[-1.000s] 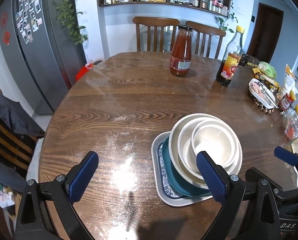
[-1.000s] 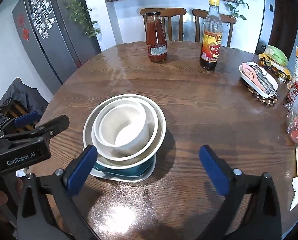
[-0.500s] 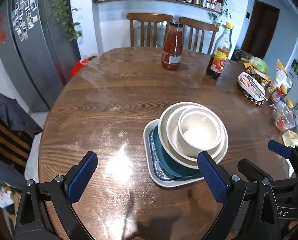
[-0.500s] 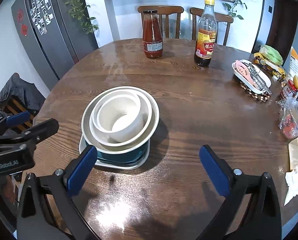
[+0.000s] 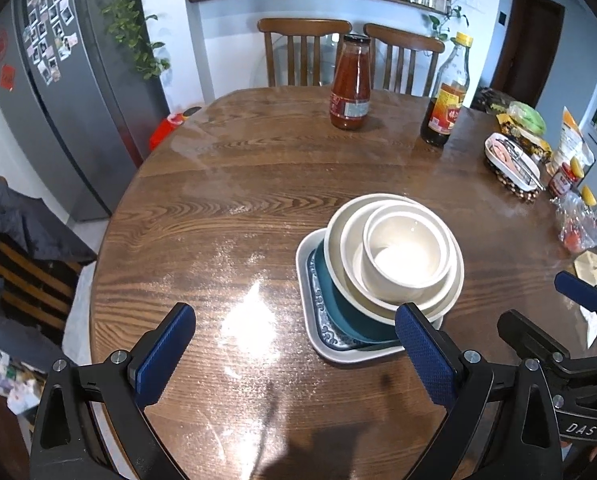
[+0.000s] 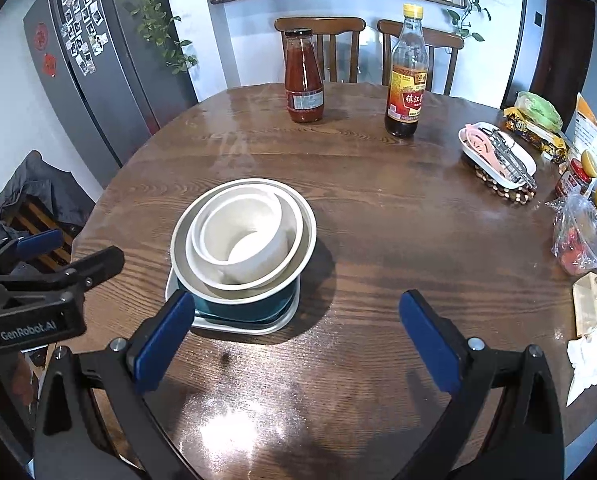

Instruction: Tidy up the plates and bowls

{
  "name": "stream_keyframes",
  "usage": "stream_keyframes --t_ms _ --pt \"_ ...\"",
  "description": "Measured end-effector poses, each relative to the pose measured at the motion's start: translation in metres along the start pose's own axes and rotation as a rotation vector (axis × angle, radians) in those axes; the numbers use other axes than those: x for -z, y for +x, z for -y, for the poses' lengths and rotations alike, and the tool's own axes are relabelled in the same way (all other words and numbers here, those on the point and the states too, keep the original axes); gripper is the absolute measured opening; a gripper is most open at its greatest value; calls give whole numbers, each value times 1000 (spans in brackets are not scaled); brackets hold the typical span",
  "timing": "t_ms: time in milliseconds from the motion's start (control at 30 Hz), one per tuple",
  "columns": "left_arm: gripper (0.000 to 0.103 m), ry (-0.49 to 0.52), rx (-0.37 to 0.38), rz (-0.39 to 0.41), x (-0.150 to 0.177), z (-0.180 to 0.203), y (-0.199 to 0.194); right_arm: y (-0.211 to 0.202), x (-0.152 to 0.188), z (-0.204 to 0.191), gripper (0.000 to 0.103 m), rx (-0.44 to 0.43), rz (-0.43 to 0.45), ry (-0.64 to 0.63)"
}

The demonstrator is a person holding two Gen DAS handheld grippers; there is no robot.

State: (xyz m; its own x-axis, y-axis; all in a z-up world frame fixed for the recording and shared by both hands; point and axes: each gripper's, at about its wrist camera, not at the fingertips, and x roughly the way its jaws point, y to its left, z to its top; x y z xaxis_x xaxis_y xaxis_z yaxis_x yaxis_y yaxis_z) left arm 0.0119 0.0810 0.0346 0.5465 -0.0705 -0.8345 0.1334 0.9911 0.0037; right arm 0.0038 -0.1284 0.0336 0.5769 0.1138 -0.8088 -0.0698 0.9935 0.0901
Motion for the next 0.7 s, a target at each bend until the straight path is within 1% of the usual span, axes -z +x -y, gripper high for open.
stream_keyframes --t_ms 700 --pt "100 28 15 -15 3 6 6 2 1 -2 103 -7 -3 1"
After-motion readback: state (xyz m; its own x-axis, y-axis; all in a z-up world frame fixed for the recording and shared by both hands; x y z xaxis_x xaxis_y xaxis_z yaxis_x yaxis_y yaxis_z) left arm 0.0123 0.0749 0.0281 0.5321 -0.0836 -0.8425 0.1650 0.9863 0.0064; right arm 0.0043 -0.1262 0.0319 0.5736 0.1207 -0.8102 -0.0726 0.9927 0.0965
